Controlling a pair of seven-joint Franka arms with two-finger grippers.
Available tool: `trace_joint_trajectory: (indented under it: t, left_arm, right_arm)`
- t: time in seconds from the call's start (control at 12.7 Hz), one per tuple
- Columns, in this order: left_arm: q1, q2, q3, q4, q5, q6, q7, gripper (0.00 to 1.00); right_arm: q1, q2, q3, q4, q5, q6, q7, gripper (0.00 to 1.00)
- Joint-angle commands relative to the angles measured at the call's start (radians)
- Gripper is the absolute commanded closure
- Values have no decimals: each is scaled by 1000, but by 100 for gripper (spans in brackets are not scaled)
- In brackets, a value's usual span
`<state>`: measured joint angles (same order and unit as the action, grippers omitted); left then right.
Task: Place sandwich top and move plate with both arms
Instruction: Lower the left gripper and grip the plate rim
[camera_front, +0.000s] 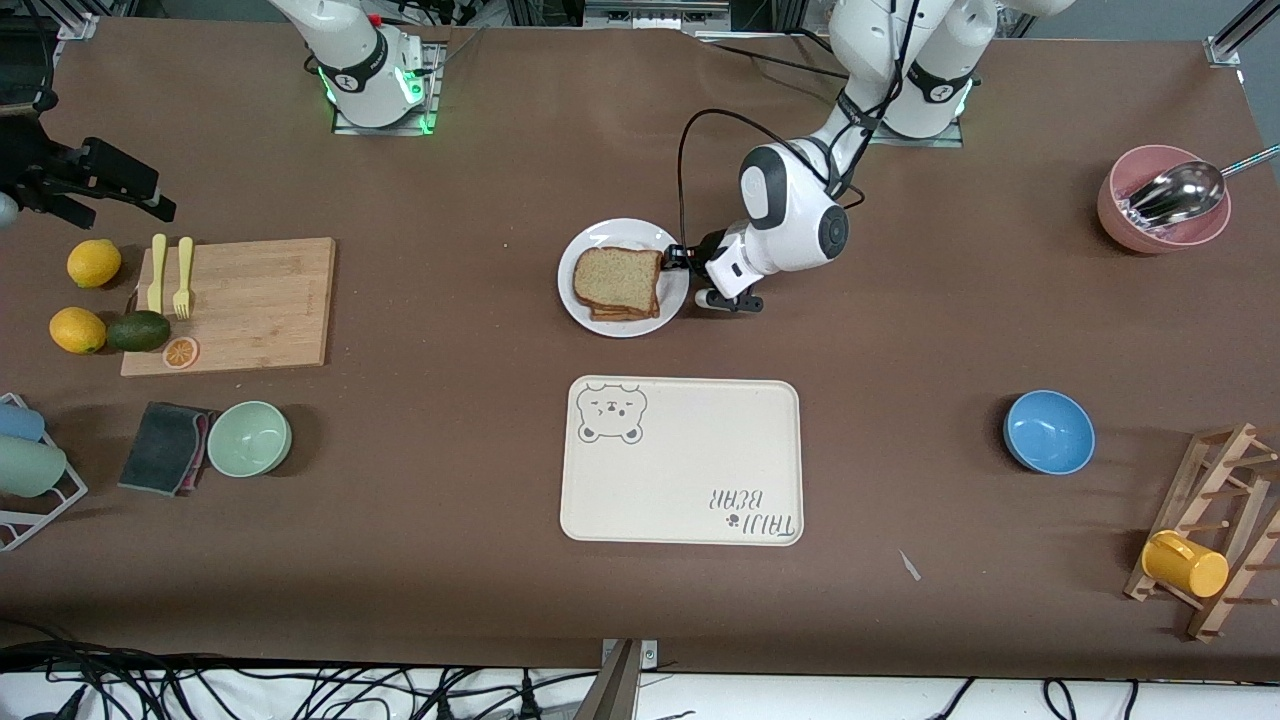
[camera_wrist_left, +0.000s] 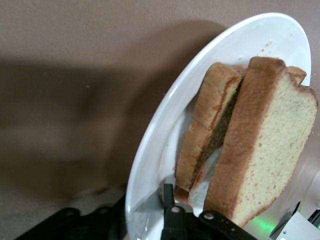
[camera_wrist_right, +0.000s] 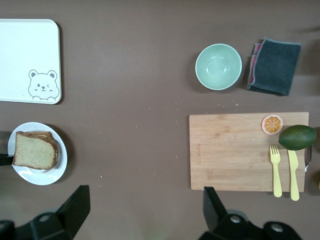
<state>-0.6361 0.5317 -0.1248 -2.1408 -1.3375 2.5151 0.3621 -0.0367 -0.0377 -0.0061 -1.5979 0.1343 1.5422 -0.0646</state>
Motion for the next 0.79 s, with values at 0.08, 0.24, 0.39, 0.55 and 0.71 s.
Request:
trace_joint_trajectory:
  t: [0.08, 0.24, 0.39, 0.55, 0.71]
  left_arm:
    - [-7, 34, 1, 7, -37, -9, 40, 100]
    - [-1, 50, 2, 7, -81, -19, 95, 100]
    - [-1, 65, 7, 7, -130, -33, 133, 100]
    - [-1, 68, 8, 7, -138, -36, 133, 100]
    - [1, 65, 11, 10, -149, -51, 124, 100]
  right_arm:
    - [-8, 12, 2, 21, 19, -11, -20, 0]
    - [-9, 12, -3, 21, 18, -13, -21, 0]
    - [-9, 9, -5, 21, 19, -14, -21, 0]
    - [-9, 7, -5, 21, 19, -17, -21, 0]
    - [-9, 7, -5, 21, 19, -17, -21, 0]
